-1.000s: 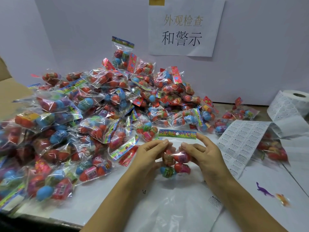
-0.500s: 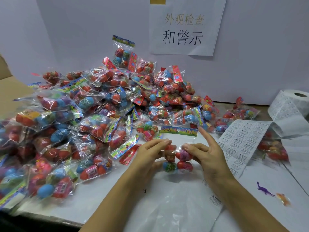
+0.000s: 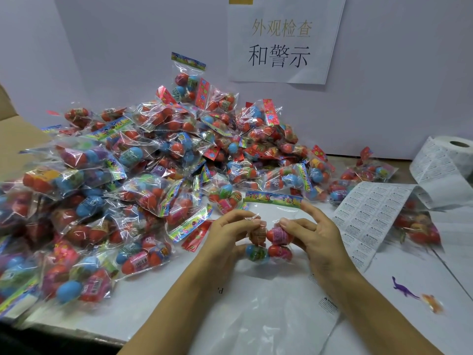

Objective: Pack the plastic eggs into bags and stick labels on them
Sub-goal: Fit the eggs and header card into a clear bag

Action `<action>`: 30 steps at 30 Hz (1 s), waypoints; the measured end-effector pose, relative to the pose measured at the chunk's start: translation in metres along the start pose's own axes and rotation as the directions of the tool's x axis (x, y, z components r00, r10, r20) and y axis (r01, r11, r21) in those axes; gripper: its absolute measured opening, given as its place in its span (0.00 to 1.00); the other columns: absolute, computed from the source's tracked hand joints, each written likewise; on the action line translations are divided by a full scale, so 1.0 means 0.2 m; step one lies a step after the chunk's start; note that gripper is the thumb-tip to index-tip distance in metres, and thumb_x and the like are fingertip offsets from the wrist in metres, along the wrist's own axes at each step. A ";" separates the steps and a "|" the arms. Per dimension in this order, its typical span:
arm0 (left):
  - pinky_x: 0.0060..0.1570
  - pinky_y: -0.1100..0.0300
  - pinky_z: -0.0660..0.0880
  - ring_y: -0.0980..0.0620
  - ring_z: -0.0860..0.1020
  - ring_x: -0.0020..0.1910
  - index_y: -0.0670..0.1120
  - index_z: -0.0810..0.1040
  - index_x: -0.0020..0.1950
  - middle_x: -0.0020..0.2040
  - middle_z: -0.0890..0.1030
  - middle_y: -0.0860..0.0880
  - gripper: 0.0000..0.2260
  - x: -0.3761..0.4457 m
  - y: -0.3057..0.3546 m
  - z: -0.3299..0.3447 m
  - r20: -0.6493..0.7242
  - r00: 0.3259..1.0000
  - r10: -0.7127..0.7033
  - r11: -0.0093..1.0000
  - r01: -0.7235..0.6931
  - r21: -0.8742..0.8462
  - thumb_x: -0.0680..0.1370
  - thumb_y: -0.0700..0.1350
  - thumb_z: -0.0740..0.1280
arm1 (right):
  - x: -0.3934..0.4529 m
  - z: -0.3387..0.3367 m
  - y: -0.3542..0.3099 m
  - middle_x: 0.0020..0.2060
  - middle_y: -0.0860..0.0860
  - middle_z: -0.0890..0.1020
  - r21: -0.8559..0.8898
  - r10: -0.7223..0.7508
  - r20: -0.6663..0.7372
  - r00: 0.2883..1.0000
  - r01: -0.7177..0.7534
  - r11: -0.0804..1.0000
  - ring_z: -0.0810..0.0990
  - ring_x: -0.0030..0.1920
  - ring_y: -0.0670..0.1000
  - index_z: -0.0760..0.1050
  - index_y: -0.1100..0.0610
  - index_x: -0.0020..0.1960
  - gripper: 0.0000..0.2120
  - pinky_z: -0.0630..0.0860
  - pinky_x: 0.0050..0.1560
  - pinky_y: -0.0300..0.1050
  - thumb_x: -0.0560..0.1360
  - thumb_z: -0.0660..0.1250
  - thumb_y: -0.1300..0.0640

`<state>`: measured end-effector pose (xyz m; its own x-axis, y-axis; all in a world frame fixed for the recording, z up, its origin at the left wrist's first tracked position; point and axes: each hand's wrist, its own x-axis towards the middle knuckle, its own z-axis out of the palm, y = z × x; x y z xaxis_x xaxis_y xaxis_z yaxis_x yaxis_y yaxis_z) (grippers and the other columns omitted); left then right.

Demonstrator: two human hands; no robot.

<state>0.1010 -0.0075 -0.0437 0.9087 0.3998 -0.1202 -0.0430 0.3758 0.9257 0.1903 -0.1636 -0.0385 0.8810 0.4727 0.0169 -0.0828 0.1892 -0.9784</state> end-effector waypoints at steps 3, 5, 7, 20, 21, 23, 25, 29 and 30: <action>0.37 0.52 0.81 0.53 0.84 0.41 0.47 0.84 0.39 0.41 0.84 0.47 0.07 0.00 0.00 0.00 -0.002 1.000 -0.003 1.000 0.003 -0.011 0.74 0.36 0.73 | 0.00 0.00 0.00 0.42 0.58 0.87 -0.002 0.008 -0.001 1.000 -0.008 1.000 0.87 0.44 0.55 0.76 0.47 0.58 0.28 0.82 0.43 0.41 0.59 0.80 0.52; 0.38 0.52 0.81 0.52 0.83 0.41 0.47 0.84 0.39 0.41 0.84 0.47 0.07 0.00 0.00 0.00 -0.003 1.000 -0.002 1.000 0.002 -0.015 0.74 0.36 0.72 | 0.01 0.00 0.01 0.43 0.58 0.87 -0.003 0.012 -0.002 1.000 -0.012 1.000 0.87 0.43 0.55 0.77 0.48 0.58 0.28 0.82 0.43 0.41 0.60 0.80 0.52; 0.40 0.52 0.80 0.51 0.83 0.41 0.48 0.84 0.39 0.41 0.84 0.47 0.08 0.00 -0.01 0.00 -0.008 1.000 0.011 1.000 -0.011 0.000 0.76 0.37 0.72 | 0.01 0.00 0.01 0.43 0.58 0.87 -0.004 0.018 -0.007 1.000 -0.018 1.000 0.87 0.43 0.55 0.76 0.49 0.59 0.28 0.82 0.43 0.42 0.61 0.80 0.53; 0.46 0.62 0.81 0.54 0.84 0.49 0.59 0.71 0.66 0.59 0.78 0.53 0.24 -0.01 -0.06 -0.01 0.000 0.955 0.298 0.829 -0.258 0.497 0.76 0.44 0.76 | 0.02 -0.04 -0.03 0.47 0.53 0.88 -0.011 0.079 -0.123 0.989 -0.081 0.997 0.88 0.47 0.53 0.74 0.51 0.63 0.34 0.81 0.52 0.53 0.59 0.80 0.47; 0.46 0.64 0.80 0.55 0.83 0.49 0.59 0.71 0.67 0.61 0.77 0.54 0.23 -0.01 -0.06 -0.01 -0.007 0.935 0.354 0.766 -0.285 0.576 0.77 0.45 0.76 | 0.02 -0.04 -0.04 0.48 0.53 0.88 -0.002 0.070 -0.143 0.987 -0.071 0.997 0.88 0.48 0.51 0.74 0.52 0.64 0.34 0.82 0.51 0.51 0.60 0.80 0.48; 0.48 0.68 0.78 0.56 0.81 0.51 0.56 0.72 0.67 0.64 0.75 0.53 0.21 -0.01 -0.07 -0.01 0.001 0.893 0.450 0.663 -0.335 0.669 0.78 0.43 0.74 | 0.03 -0.05 -0.05 0.51 0.52 0.87 0.011 0.059 -0.188 0.980 -0.058 0.998 0.87 0.50 0.49 0.76 0.53 0.63 0.31 0.82 0.53 0.50 0.62 0.79 0.49; 0.52 0.69 0.77 0.57 0.80 0.54 0.53 0.74 0.66 0.66 0.73 0.51 0.18 -0.01 -0.08 0.00 0.035 0.860 0.509 0.584 -0.374 0.720 0.80 0.40 0.72 | 0.04 -0.08 -0.06 0.52 0.52 0.86 0.021 0.070 -0.221 0.973 -0.067 0.998 0.86 0.53 0.49 0.77 0.55 0.62 0.24 0.82 0.52 0.48 0.69 0.78 0.52; 0.67 0.67 0.68 0.52 0.73 0.65 0.40 0.80 0.61 0.66 0.74 0.44 0.10 -0.01 -0.09 0.02 0.082 0.710 0.700 0.343 -0.435 0.832 0.80 0.37 0.71 | 0.05 -0.15 -0.09 0.46 0.50 0.87 -0.241 0.021 -0.172 0.985 -0.062 0.969 0.86 0.53 0.50 0.80 0.52 0.55 0.09 0.79 0.47 0.45 0.77 0.72 0.61; 0.66 0.63 0.70 0.49 0.74 0.64 0.39 0.81 0.56 0.62 0.76 0.43 0.07 -0.02 -0.09 0.02 0.109 0.662 0.742 0.292 -0.465 0.836 0.79 0.37 0.72 | 0.05 -0.17 -0.09 0.45 0.47 0.87 -0.423 -0.025 -0.079 0.997 -0.011 0.906 0.85 0.52 0.47 0.80 0.49 0.54 0.11 0.78 0.47 0.44 0.76 0.71 0.62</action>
<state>0.1007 -0.0195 -0.0582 0.6148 0.4519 0.6464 -0.0884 -0.7750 0.6258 0.2165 -0.1909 -0.0276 0.9167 0.3988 0.0246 0.1122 -0.1978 -0.9738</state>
